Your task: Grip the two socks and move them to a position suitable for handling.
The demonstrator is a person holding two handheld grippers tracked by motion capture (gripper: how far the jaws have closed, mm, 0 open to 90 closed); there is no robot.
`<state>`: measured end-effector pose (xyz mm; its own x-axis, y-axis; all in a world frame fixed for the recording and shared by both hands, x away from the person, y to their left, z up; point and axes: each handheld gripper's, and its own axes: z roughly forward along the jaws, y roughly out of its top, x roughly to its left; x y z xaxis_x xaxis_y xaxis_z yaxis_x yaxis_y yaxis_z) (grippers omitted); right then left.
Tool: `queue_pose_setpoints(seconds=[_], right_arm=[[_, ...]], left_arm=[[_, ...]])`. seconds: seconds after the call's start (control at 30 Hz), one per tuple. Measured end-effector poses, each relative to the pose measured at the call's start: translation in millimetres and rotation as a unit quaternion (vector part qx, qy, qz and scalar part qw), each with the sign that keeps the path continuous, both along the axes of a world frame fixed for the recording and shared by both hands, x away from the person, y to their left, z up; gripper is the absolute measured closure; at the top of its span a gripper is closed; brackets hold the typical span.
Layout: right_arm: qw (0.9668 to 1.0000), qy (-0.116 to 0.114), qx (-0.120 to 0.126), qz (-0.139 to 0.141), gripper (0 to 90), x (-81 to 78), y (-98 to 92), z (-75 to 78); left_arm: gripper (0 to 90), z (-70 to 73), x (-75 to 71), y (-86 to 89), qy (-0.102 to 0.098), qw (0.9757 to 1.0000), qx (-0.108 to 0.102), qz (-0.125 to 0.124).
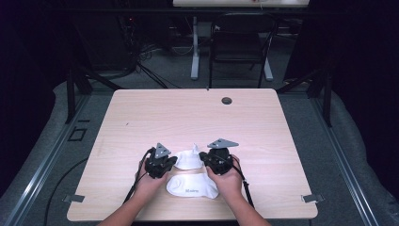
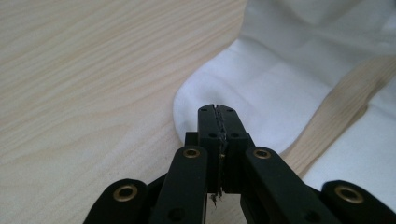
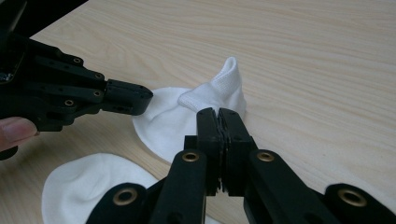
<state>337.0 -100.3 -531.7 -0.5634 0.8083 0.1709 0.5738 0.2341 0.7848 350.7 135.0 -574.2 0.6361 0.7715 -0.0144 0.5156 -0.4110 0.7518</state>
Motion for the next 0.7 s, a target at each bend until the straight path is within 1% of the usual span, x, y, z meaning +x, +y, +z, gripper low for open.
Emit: queue_pose_setpoints(seconds=[0.13,0.3,0.4,0.5,0.57,0.63,0.7], right_arm=[[1.0000,0.002,0.003,-0.006,88.0,0.1,-4.5,-2.5],[0.9999,0.003,0.005,-0.013,88.0,0.1,-9.4,-4.6],[0.9998,0.007,0.001,-0.017,88.0,-0.5,-14.4,-7.4],[0.9996,0.013,-0.010,-0.023,88.0,-1.4,-21.4,-12.4],[0.9995,0.013,-0.010,-0.025,88.0,-1.7,-22.8,-14.0],[0.9991,0.018,-0.018,-0.033,87.9,-2.1,-27.7,-18.5],[0.9990,0.019,-0.019,-0.036,87.9,-2.3,-28.7,-21.0]], left_arm=[[89.8,-5.2,0.2,-0.1,0.007,1.0000,0.006,0.002],[89.7,-6.9,-0.1,1.6,0.009,0.9999,0.006,0.003],[89.8,-6.5,-0.1,3.1,0.009,0.9999,0.007,0.002],[89.8,-6.9,0.5,4.4,0.008,0.9999,0.008,0.002],[89.8,-7.0,0.7,4.8,0.009,0.9999,0.008,0.001],[89.7,-7.3,1.4,6.1,0.009,0.9999,0.007,0.000],[89.7,-7.4,1.4,6.1,0.009,0.9999,0.006,0.001]])
